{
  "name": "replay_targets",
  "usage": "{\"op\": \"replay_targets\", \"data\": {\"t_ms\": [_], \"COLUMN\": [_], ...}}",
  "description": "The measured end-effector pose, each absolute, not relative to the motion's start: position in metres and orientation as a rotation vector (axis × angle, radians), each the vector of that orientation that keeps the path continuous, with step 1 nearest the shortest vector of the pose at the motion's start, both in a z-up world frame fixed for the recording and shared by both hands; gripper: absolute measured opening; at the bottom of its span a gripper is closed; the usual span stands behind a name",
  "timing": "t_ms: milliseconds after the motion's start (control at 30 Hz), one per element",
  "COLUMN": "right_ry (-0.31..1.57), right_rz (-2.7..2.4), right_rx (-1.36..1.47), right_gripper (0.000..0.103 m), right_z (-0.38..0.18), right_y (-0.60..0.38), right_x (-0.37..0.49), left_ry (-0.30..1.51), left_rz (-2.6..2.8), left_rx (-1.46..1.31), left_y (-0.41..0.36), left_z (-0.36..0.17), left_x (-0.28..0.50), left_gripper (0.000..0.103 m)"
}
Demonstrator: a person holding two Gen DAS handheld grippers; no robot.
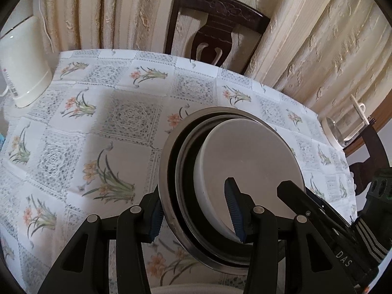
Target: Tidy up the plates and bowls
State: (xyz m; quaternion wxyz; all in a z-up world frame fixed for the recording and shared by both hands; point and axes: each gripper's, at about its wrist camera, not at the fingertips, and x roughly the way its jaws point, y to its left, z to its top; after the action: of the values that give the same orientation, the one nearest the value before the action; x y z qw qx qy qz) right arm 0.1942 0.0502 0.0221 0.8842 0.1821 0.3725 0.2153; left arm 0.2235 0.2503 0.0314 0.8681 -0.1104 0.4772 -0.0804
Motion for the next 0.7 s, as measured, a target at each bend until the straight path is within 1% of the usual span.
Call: {"op": "replay_targets", "data": {"t_ms": [533, 700], "right_ry": [0.735, 0.746], "right_rz": [0.534, 0.552], "right_rx": [0.343, 0.367], "right_gripper": [0.053, 0.053], "right_z": [0.052, 0.045], "right_y": [0.07, 0.068], "right_x": [0.15, 0.124], "left_ry": [0.923, 0.89], "left_rz": [-0.144, -0.132], "left_rx": [-0.27, -0.227], "left_y": [0.277, 0.277], "left_z": [0.067, 0.072], "left_x": [0.155, 0.127], "left_gripper": [0.047, 0.047]}}
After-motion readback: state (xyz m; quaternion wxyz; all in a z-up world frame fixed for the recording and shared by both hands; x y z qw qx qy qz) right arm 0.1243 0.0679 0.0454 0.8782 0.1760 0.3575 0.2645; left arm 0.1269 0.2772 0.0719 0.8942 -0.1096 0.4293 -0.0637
